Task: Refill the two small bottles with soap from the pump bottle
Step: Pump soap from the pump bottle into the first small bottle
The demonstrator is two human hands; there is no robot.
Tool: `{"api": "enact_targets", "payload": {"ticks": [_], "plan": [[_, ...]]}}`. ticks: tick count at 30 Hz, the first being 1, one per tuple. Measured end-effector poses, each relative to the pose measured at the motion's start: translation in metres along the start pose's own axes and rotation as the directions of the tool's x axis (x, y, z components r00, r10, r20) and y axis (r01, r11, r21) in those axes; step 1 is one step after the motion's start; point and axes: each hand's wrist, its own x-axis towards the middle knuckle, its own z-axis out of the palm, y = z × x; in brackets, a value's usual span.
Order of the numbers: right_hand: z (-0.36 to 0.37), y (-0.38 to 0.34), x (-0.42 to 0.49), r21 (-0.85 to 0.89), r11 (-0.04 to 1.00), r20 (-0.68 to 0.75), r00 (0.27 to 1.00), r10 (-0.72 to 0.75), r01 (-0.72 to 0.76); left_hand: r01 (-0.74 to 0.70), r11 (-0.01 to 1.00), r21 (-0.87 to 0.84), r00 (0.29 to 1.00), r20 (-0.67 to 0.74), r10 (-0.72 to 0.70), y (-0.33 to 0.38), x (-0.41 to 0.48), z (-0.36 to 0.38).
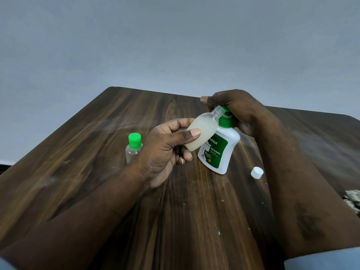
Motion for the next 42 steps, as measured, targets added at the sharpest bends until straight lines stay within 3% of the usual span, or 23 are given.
{"api": "enact_targets", "payload": {"ticks": [42], "plan": [[-0.002,0.0014,0.0014,0.019,1.0,0.021,1.0,0.002,-0.002,0.01,1.0,-0.003,1.0,0.008,-0.01,-0.0017,0.0003,0.0]]}}
